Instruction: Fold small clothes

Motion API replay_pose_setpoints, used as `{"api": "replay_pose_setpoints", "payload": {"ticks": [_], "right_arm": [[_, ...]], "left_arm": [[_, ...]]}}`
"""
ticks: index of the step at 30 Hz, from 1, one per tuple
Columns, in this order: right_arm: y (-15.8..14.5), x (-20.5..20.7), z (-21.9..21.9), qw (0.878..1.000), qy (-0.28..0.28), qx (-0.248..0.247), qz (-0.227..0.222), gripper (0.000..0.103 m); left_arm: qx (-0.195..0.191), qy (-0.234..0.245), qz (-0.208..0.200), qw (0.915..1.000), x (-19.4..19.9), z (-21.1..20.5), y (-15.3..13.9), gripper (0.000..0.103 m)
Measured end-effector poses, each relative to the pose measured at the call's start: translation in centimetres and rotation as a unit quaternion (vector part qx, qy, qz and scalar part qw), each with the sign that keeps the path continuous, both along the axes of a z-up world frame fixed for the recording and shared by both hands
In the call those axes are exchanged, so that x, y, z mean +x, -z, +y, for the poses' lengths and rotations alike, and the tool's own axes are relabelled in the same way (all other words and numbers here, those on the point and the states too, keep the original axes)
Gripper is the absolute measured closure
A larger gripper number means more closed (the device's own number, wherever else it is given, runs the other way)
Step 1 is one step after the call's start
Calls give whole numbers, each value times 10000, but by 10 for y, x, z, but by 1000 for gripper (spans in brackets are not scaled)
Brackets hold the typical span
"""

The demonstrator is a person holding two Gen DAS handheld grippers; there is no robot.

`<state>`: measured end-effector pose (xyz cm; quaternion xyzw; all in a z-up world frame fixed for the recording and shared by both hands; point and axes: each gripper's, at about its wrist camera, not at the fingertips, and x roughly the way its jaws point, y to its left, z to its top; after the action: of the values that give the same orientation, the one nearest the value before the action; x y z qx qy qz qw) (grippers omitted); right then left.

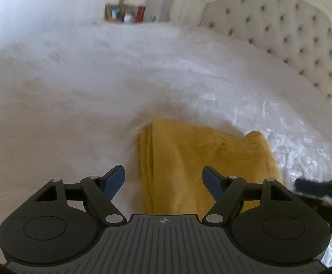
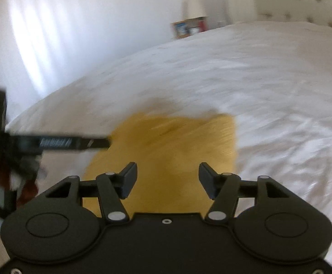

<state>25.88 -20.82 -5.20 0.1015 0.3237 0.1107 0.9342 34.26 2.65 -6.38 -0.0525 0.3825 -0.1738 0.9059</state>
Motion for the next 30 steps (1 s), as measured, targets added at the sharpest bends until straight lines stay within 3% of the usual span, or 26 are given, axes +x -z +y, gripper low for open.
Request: {"api": "replay_pose_setpoints", "payload": {"ticks": [4,5,6,7,15,19,21,27,30], "right_arm": [[7,23,-28,9991,386,165,103,38],[12,27,-33,9987,443,190,146,38],[16,33,-37,9984,488,225,203,38],[19,34,-41,9980,514,261,253,38],[46,59,-48,9973,464,301,491,38],[62,79,-49,9952,711,-73,671,20],[66,85,-54,9941,832,-58,700,17],[48,73,-49,9948,815,-249,554,15],[37,46,-42,9978,493,-232,390,15]], "left_arm": [[-183,-55,384,9991,19,-4,23,35],[-294,-16,497,9983,22,-3,28,42],[-492,-3,557,9972,22,-1,33,64],[-653,-94,571,9962,20,3,36,74],[-628,-540,395,9958,-8,23,45,77],[-631,-565,367,9957,-9,25,48,75],[-525,-552,338,9965,-9,22,46,75],[-120,-471,124,9987,-28,18,30,72],[86,-169,-133,9997,-55,13,19,59]]}}
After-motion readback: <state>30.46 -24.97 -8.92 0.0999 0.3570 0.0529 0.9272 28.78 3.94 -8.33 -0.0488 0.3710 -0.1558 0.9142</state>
